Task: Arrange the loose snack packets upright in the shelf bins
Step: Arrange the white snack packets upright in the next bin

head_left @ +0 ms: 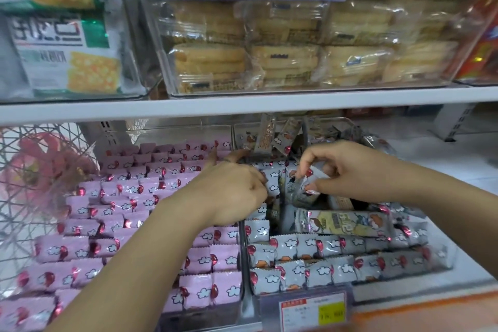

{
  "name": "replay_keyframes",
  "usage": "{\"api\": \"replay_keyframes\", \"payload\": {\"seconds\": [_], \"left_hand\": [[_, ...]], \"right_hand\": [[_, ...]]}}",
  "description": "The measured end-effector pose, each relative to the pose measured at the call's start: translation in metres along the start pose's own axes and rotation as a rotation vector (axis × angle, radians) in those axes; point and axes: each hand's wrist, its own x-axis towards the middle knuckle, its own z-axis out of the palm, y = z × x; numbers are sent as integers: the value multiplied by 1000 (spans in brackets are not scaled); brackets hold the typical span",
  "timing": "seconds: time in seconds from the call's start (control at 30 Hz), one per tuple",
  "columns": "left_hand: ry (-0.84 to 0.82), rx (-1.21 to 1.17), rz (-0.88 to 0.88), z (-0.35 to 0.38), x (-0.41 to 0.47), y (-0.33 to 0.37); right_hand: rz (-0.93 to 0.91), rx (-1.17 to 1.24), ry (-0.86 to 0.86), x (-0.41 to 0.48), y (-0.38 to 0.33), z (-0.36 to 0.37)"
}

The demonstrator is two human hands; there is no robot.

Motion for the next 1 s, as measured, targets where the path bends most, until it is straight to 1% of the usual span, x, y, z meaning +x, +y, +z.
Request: {"api": "replay_keyframes", "payload": {"seconds": [0.13, 0.27, 0.37, 0.47, 0.53, 0.6, 0.67, 0.7, 0.77, 0.87, 0.93, 1.0], "left_hand": [[-1, -3, 3, 0, 0, 0], [8, 9, 19, 1, -1, 1], [9, 8, 25, 0, -1, 1], [15, -6, 35, 1, -1, -1], [70, -93, 41, 1, -2, -2], [142, -242, 32, 2, -3, -3], [144, -323, 48, 3, -4, -2], [117, -321, 67, 3, -4, -1], [64, -239, 103, 3, -4, 0], [31, -120, 71, 3, -3, 0], [33, -79, 76, 4, -2, 0], [36, -73, 76, 6, 0, -2]], "right_hand": [[-40, -43, -42, -8, -2, -1], [-50, -30, -58, -8, -7, 0], [-40, -29, -63, 2, -13, 12], [-27, -93, -53, 19, -8, 29], [0, -70, -22, 28, -6, 35], [33, -58, 5, 33, -4, 39], [45, -93, -8, 35, -2, 42], [45, -101, -18, 35, -1, 42], [53, -85, -31, 30, -3, 37], [58, -92, -96, 13, -7, 21], [54, -165, -184, 0, -8, 14], [61, -259, -228, -11, -7, 14]]}}
